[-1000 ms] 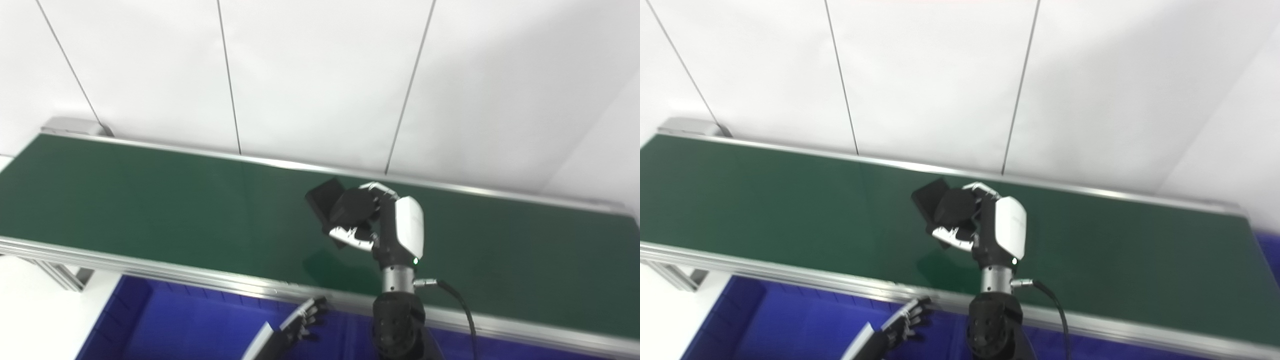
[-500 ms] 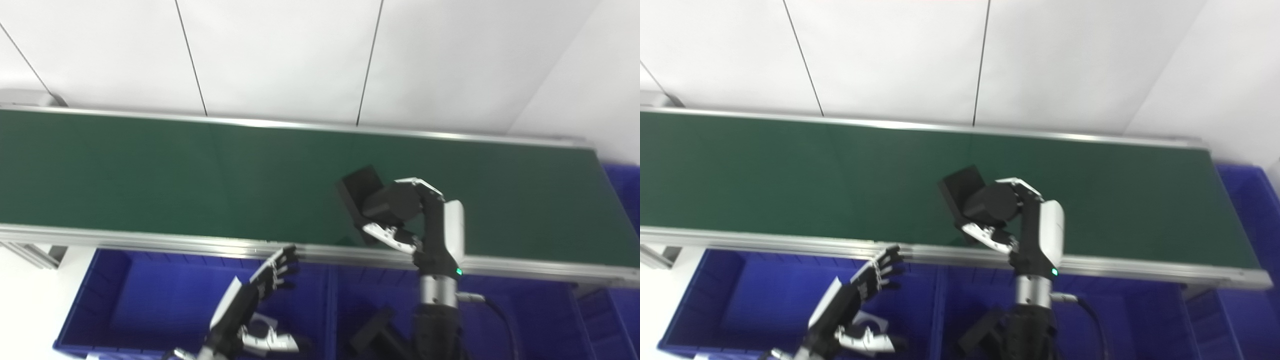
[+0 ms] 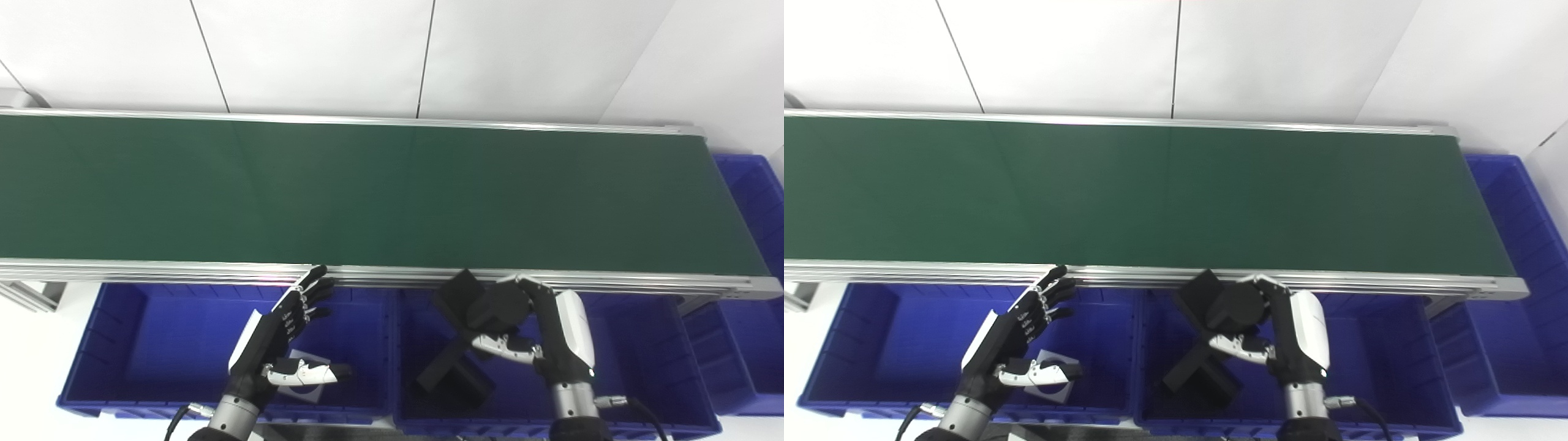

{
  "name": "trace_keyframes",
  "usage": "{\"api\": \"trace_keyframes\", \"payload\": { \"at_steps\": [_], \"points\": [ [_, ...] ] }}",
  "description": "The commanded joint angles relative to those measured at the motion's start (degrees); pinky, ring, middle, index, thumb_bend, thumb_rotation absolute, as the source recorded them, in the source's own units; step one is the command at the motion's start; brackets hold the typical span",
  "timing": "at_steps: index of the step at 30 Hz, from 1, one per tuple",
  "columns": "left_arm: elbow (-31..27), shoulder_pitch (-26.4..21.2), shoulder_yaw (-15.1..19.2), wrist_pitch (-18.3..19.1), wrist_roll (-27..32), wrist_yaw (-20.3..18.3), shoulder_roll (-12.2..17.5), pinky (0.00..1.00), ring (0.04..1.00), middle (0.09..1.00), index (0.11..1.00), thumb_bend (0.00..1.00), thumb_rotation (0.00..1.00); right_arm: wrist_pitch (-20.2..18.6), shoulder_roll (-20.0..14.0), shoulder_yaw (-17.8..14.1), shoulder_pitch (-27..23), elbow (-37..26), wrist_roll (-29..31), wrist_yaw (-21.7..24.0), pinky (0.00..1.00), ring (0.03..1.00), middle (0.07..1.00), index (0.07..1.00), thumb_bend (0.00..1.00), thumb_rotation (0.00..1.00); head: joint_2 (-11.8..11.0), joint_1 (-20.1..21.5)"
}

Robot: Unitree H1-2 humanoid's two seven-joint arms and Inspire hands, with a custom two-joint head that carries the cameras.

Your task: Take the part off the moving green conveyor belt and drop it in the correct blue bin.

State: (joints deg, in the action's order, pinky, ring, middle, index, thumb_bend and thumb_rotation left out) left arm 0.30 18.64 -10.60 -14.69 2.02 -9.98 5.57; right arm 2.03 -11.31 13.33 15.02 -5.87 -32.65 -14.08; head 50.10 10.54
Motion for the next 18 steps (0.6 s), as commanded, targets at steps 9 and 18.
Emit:
{"api": "trace_keyframes", "payload": {
  "at_steps": [9,18],
  "points": [
    [-2.3,-0.2,0.4,-0.7,1.1,-1.3,0.4,0.78,0.872,0.889,0.912,0.88,0.15,-1.4,-5.0,-6.2,0.7,2.5,-3.7,1.1,0.34,0.447,0.526,0.481,0.5,0.0,0.1,0.7],
    [-2.2,0.0,0.7,-1.3,1.2,-1.8,0.6,0.78,0.868,0.889,0.911,0.88,0.14,-5.6,-4.3,-8.1,2.0,2.5,-3.9,2.8,0.67,0.803,0.818,0.76,0.64,0.28,0.1,0.9]
  ]
}}
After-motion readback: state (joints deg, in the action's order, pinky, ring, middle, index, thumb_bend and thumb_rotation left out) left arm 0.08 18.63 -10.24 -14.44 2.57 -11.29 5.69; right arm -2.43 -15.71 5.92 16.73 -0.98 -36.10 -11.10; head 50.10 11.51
